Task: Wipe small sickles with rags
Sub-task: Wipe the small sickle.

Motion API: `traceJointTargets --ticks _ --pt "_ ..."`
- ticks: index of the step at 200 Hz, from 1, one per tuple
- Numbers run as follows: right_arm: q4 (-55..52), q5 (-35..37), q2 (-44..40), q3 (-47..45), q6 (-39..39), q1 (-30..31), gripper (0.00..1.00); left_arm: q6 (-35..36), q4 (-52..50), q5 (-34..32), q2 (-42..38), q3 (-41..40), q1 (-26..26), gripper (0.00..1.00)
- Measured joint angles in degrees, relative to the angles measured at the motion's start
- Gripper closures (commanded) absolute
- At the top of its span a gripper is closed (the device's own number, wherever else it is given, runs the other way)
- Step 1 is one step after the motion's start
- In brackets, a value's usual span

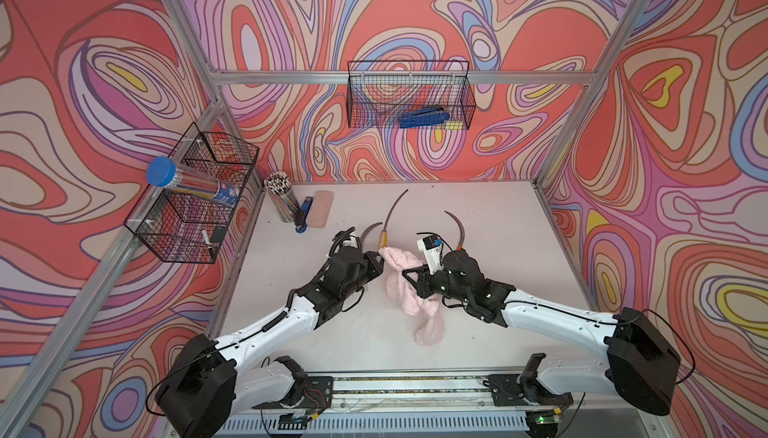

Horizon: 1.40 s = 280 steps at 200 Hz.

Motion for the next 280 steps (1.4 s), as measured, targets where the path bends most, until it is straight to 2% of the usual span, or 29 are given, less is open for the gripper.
traceJointTargets --ticks 41,73,112,209,235,280 --pt "4.44 -0.02 2.95 -3.04 0.87 1.03 1.00 -1.81 3.17 -3.74 -2.64 -3.67 0.00 1.00" --pt "5.81 -1.46 7.87 -0.11 0.68 5.11 1.00 -2.05 5.90 -3.02 -1.05 -3.76 0.00 1.00" --pt "8.61 -4.46 12.44 4.57 0.61 5.88 1.00 -2.01 7.13 -1.95 0.52 -3.74 0.00 1.00" --pt "8.76 -4.68 12.81 6.82 1.46 5.88 1.00 -1.92 11.80 -0.83 0.50 -5.01 0.13 1.00" --pt "7.32 -4.11 12.81 6.86 2.86 4.94 1.00 -2.01 12.04 -0.57 -0.22 -7.34 0.13 1.00" --pt "7.19 -4.35 12.66 5.66 5.09 -0.81 1.00 -1.97 9.57 -0.96 -5.81 -8.66 0.09 1.00"
